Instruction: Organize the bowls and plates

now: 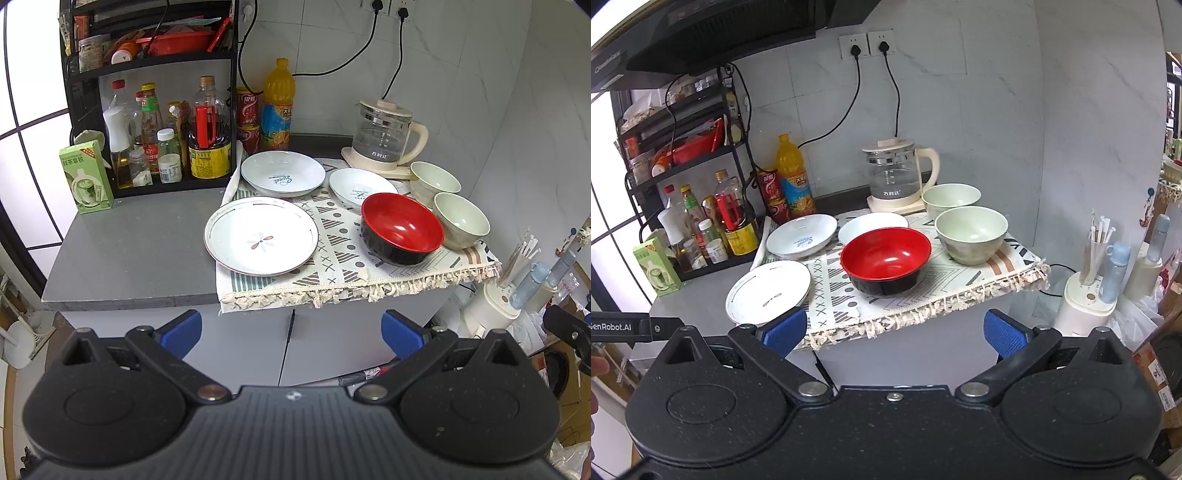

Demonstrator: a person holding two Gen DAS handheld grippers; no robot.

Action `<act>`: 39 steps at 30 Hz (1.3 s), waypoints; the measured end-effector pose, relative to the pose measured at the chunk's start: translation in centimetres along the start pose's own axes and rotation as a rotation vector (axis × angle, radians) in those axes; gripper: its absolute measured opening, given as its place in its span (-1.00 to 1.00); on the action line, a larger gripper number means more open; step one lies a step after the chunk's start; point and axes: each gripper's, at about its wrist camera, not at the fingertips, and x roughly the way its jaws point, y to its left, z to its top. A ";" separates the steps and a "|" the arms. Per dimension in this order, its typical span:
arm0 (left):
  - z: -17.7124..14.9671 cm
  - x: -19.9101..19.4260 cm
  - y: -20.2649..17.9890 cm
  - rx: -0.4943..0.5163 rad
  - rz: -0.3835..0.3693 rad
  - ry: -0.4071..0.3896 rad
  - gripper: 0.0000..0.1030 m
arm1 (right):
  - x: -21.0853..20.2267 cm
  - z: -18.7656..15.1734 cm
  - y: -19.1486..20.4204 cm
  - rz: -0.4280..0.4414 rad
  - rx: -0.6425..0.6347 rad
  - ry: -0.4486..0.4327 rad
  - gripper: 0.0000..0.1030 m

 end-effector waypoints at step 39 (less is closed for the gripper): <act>0.2 0.7 -0.7 0.054 -0.025 0.015 0.99 | 0.1 0.5 1.3 -0.030 -0.024 0.045 1.00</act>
